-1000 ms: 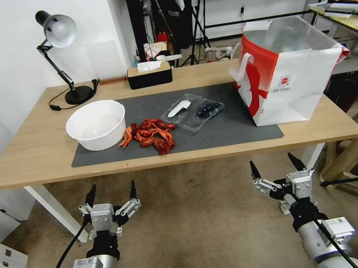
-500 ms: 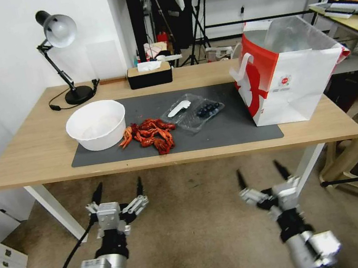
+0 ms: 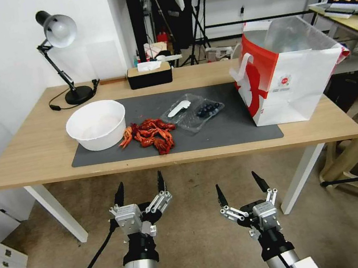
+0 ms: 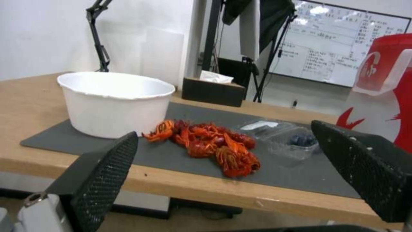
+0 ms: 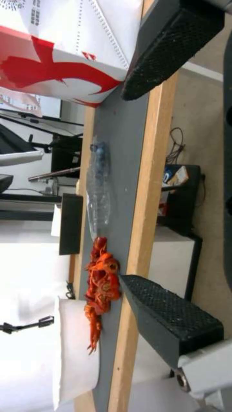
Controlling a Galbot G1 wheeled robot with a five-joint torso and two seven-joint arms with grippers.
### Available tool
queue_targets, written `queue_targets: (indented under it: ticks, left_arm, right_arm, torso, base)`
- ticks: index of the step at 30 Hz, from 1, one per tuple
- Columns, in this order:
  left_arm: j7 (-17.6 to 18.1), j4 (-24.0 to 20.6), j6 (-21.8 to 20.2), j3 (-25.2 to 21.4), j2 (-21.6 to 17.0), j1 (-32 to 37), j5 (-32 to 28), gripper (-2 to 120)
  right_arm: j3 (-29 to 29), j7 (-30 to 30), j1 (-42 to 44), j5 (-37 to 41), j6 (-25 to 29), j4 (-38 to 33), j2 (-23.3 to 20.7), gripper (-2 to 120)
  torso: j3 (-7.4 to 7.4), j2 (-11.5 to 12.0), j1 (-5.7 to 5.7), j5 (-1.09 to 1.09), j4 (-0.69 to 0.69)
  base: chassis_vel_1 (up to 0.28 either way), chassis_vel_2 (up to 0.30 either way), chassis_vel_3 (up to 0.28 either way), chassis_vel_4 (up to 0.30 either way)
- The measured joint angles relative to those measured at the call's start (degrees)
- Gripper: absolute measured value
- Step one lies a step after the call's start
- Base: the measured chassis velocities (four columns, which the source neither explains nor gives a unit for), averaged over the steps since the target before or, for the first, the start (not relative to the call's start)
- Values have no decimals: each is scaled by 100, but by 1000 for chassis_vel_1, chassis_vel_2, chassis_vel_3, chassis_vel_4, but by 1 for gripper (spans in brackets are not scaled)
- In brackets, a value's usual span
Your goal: Close the takeout container lid, then place the container into the takeout bag.
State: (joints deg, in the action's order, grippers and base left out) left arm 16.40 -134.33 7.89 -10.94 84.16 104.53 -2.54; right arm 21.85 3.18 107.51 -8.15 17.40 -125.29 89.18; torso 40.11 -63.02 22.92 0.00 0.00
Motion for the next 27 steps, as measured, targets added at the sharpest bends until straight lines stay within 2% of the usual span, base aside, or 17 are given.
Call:
queue_targets:
  ticks: [15,21,27]
  left_arm:
    - [-312,92,32,-282,-134,-149,-146,100]
    - [-359,204,33,-384,-210,-232,-199,100]
    - [-410,370,33,-416,-308,-361,-245,100]
  right_arm:
    - [88,-17,-123,75,-15,60,-90,100]
    - [153,-6,-233,216,-155,30,-244,100]
    - [162,-20,-470,727,-482,-10,-470,100]
  torso:
    - [1,0,0,0,0]
    - [1,0,0,0,0]
    - [1,0,0,1,0]
  base:
    - [0,0,0,0]
    - [0,0,0,0]
    - [0,0,0,0]
